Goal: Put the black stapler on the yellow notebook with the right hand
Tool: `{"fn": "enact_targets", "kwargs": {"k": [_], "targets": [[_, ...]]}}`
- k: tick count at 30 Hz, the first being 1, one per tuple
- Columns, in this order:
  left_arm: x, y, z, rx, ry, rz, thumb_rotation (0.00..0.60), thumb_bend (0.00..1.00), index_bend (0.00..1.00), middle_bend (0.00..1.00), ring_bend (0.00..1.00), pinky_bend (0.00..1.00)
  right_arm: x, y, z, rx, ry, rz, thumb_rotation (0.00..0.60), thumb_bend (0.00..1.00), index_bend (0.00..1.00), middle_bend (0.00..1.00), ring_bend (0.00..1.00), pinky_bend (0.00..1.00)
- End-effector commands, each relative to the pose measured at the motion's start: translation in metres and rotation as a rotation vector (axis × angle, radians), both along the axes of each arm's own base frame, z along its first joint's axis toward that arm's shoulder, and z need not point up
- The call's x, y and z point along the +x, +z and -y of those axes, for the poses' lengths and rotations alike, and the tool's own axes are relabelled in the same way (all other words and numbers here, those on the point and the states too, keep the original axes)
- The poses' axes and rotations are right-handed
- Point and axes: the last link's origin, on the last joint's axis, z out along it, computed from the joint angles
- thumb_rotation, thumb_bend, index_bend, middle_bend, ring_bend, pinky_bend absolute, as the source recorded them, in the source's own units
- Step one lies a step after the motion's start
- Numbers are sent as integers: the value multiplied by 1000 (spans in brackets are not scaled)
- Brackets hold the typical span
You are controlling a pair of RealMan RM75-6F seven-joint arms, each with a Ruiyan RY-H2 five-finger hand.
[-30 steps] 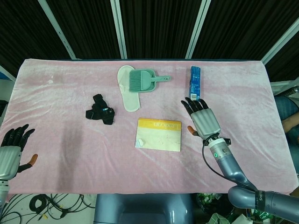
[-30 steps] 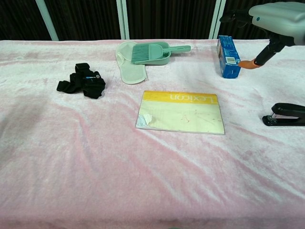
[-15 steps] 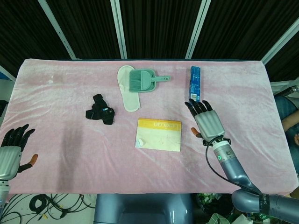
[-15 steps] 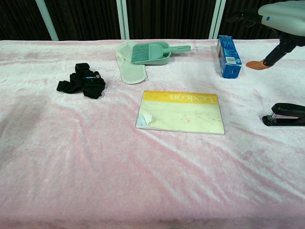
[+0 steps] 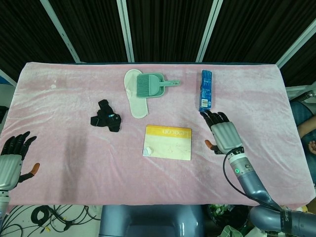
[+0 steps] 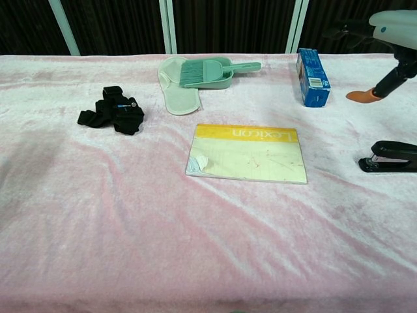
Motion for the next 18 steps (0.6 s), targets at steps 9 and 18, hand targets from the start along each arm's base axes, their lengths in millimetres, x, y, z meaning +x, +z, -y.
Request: {"fn": "enact_targets", "kwargs": {"k": [9, 18], "targets": [[1, -2, 1, -5, 2, -3, 600, 325, 117, 14, 0, 2, -70, -2, -40, 25, -162, 74, 600, 197, 125, 150, 174, 103], [1, -4, 1, -13, 13, -7, 600, 326, 119, 14, 0, 9, -111, -21, -37, -3, -188, 62, 600, 198, 181, 231, 241, 103]]}}
